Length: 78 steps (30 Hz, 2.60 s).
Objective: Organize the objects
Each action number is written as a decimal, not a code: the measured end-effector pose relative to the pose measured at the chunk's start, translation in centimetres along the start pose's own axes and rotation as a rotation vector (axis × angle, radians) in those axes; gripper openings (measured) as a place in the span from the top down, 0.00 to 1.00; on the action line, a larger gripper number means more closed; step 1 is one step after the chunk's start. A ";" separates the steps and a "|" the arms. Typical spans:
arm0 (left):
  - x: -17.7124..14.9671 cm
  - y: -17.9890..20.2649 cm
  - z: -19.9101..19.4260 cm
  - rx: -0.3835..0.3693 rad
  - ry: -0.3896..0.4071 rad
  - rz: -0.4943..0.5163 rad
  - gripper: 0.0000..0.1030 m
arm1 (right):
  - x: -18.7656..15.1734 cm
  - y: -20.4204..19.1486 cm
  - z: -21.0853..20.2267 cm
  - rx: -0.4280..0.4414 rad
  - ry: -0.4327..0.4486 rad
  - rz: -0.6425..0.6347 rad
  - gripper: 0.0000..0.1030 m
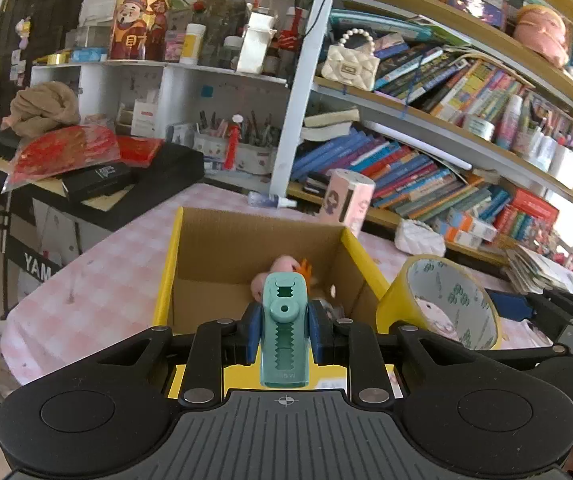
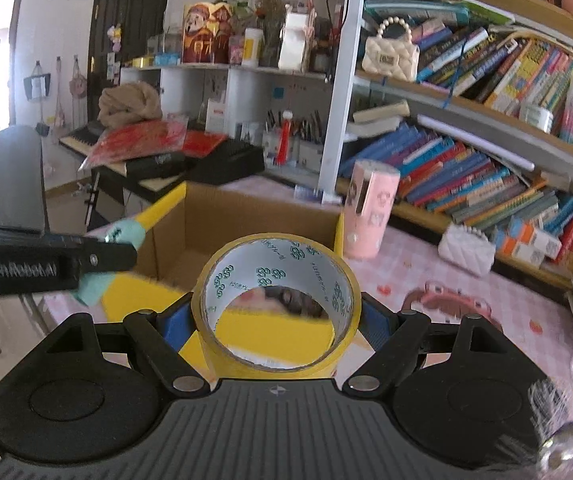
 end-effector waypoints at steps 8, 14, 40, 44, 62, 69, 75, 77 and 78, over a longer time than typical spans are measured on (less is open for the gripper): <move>1.8 -0.5 4.8 0.076 -0.042 -0.010 0.78 | 3.2 2.1 5.0 0.040 -0.001 -0.021 0.21; 2.2 -0.8 8.4 0.153 -0.100 -0.009 0.78 | 5.0 3.1 8.9 0.080 -0.014 -0.064 0.21; 1.0 -0.3 15.2 0.310 -0.263 0.014 0.77 | 8.5 0.4 20.7 0.260 -0.181 -0.348 0.21; 0.9 -0.2 14.9 0.317 -0.257 0.016 0.73 | 8.5 -0.3 21.8 0.275 -0.228 -0.373 0.21; 1.1 0.1 11.6 0.300 -0.164 -0.001 0.31 | 8.7 -0.8 21.7 0.277 -0.274 -0.373 0.20; 1.2 0.7 9.2 0.265 -0.097 0.004 0.19 | 9.9 0.6 17.1 0.223 -0.153 -0.291 0.11; 1.3 1.4 6.3 0.223 -0.040 0.020 0.18 | 10.3 2.3 11.6 0.173 -0.058 -0.169 0.11; 1.3 1.7 5.3 0.206 -0.025 0.028 0.17 | 9.9 2.8 9.9 0.145 -0.038 -0.129 0.11; 1.2 1.9 4.8 0.200 -0.019 0.030 0.16 | 9.7 3.1 9.1 0.133 -0.031 -0.112 0.11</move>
Point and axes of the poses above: each gripper's, at about its wrist camera, not at the fingertips, and z roughly the way its jaws point, y to its right, x to its top, the point moved 5 cm from there along z, roughly the way its jaws point, and after that the axes turned 9 degrees about -y, right-handed, at the moved point
